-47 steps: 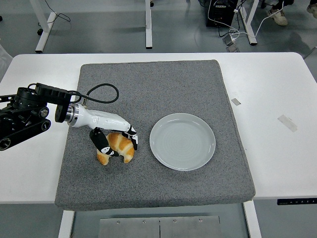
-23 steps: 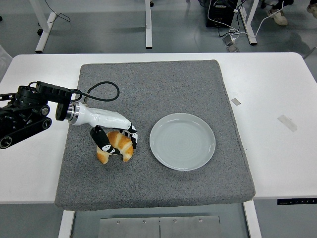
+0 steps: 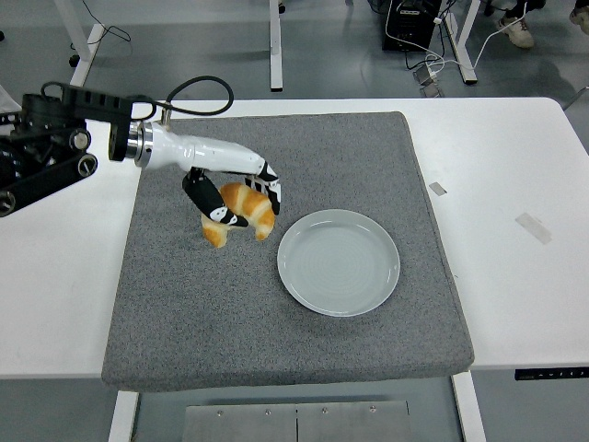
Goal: Place the bread on the plate
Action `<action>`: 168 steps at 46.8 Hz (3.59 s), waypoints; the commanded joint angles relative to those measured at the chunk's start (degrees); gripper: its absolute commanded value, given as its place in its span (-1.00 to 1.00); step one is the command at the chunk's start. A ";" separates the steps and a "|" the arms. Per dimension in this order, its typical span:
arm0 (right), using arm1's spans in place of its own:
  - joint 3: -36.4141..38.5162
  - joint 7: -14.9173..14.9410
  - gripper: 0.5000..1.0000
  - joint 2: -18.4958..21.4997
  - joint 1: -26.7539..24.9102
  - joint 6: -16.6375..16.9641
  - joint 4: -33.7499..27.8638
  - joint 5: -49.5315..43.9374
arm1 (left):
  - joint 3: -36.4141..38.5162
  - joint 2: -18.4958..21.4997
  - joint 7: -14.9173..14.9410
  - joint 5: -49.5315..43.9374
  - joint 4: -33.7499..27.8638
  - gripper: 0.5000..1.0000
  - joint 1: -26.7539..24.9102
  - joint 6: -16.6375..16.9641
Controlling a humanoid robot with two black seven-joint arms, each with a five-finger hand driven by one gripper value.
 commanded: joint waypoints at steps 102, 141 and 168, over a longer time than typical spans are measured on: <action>0.00 0.00 1.00 0.00 -0.17 -0.09 -0.44 -0.06 | 10.55 -25.85 2.05 -3.87 15.14 -0.95 -2.98 5.76; 0.00 0.00 1.00 0.00 -0.26 -0.09 -0.44 0.03 | 13.45 -26.55 1.96 -3.78 17.51 -0.92 0.80 8.92; 0.00 0.00 1.00 0.00 -0.26 -0.09 -0.44 -0.06 | 13.97 -26.64 2.23 -3.78 19.18 -0.55 1.15 11.12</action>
